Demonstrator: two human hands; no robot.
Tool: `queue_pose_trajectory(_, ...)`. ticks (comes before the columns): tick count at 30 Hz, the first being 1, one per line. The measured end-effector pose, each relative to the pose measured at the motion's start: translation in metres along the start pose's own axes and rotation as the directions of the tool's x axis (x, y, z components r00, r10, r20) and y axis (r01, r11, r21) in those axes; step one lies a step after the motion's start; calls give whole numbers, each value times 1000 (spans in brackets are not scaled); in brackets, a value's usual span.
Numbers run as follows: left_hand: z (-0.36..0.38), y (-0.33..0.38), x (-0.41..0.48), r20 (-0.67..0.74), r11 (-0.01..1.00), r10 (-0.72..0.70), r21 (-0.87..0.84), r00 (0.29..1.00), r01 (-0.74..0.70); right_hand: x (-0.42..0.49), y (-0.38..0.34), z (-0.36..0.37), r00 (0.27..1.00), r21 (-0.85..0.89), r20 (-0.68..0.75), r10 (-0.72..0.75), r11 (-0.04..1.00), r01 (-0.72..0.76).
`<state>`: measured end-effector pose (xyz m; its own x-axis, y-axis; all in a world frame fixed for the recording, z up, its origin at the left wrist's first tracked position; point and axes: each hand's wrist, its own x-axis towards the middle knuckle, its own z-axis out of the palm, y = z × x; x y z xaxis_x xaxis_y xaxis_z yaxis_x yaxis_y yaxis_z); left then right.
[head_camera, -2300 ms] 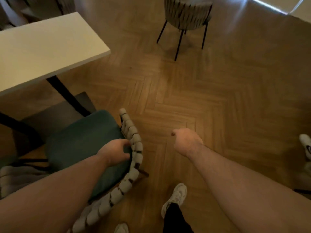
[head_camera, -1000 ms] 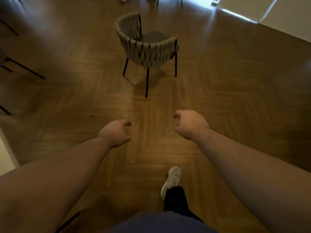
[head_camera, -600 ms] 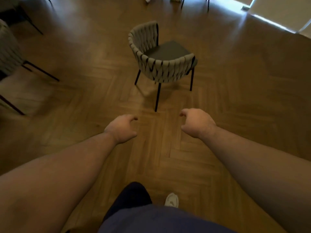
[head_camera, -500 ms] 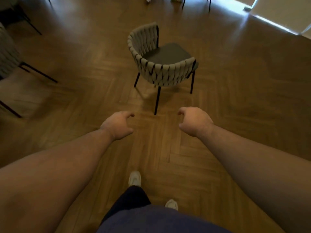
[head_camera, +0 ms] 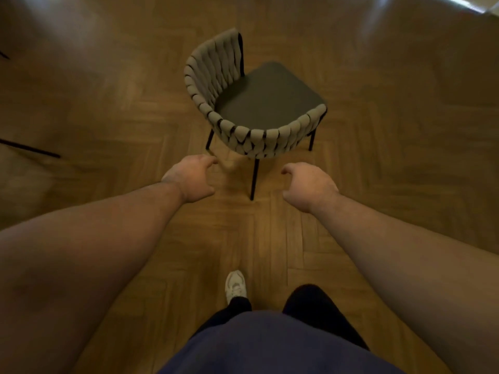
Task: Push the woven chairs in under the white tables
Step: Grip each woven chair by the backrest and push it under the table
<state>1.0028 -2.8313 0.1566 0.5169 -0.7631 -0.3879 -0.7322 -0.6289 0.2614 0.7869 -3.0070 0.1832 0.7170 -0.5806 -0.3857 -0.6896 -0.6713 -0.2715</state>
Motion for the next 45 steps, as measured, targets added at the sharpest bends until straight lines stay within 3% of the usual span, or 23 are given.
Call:
queue_pose_trajectory(6, -30, -14, 96, 35, 991, 37, 126, 999, -41, 102, -5, -16, 999, -51, 38, -26, 998, 28)
queue_pose_trajectory(16, -40, -38, 223, 107, 974, -54, 226, 993, 29, 260, 8, -25, 984, 21, 154, -90, 996, 88)
queue_pose_trajectory(21, -45, -51, 290, 127, 961, 2, 274, 992, -37, 318, -4, -14, 965, -9, 239, -108, 993, 114)
queue_pose_trajectory(28, -42, -87, 372, 303, 893, 43, 416, 952, -173, 349, -30, 22, 931, -61, 364, -15, 997, 40)
queue_pose_trajectory(35, -36, -116, 380, 395, 836, -29, 513, 918, -195, 366, -57, 54, 892, -224, 437, 119, 974, -21)
queue_pose_trajectory(41, -34, -109, 373, 354, 839, -11, 512, 935, -185, 366, -34, 58, 886, -387, 457, 74, 914, 123)
queue_pose_trajectory(45, -20, -111, 352, 308, 881, -63, 463, 949, -92, 357, -27, 65, 882, -416, 472, -5, 880, 228)
